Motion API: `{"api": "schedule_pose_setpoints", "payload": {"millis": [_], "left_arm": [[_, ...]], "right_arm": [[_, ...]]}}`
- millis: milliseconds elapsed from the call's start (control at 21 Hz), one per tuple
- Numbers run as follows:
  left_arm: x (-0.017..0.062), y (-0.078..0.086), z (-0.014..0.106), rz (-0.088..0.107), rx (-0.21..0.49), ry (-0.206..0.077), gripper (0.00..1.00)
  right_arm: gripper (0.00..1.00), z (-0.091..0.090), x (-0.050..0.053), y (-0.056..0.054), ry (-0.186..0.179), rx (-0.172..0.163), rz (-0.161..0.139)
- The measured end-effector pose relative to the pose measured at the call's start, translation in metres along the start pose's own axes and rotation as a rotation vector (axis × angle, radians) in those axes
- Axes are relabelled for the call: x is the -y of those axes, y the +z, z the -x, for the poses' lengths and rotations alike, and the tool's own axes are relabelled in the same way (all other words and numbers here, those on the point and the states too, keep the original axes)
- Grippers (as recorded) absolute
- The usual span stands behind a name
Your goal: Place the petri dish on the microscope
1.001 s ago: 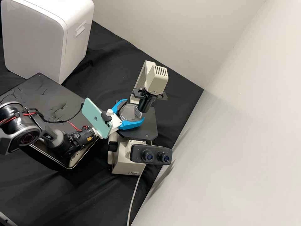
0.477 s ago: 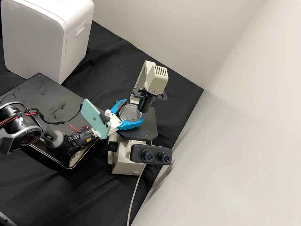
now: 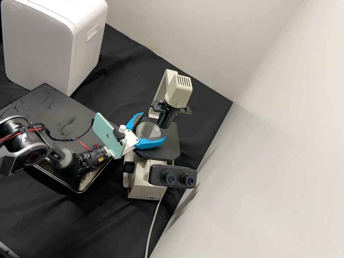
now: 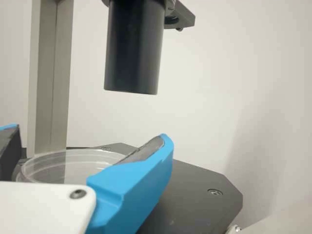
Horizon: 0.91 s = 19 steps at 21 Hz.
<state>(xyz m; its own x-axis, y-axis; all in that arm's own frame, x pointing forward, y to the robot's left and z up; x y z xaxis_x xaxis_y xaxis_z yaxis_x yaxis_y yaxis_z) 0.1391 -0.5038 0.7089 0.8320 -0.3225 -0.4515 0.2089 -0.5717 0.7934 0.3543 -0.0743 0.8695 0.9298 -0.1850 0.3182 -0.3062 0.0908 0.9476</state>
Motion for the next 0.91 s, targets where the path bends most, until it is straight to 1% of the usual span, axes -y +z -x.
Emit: {"api": "schedule_pose_setpoints", "payload": {"millis": [143,286,381,810,905], "left_arm": [[-0.0002,-0.0005,-0.0002,-0.003,0.002,0.0,1.0],[-0.0002,-0.0004,-0.0002,0.005,0.004,0.0,1.0],[-0.0002,-0.0004,-0.0002,0.018,0.004,0.0,1.0],[-0.0002,-0.0004,-0.0002,0.017,0.004,0.0,1.0],[-0.0002,-0.0004,-0.0002,0.017,0.004,0.0,1.0]], "right_arm": [[1.0,0.0,0.0,0.0,0.0,0.0,0.0],[1.0,0.0,0.0,0.0,0.0,0.0,0.0],[1.0,0.0,0.0,0.0,0.0,0.0,0.0],[1.0,0.0003,0.0017,-0.0018,0.002,0.004,-0.007],[1.0,0.0031,0.0021,-0.0026,-0.001,0.005,-0.008]]}}
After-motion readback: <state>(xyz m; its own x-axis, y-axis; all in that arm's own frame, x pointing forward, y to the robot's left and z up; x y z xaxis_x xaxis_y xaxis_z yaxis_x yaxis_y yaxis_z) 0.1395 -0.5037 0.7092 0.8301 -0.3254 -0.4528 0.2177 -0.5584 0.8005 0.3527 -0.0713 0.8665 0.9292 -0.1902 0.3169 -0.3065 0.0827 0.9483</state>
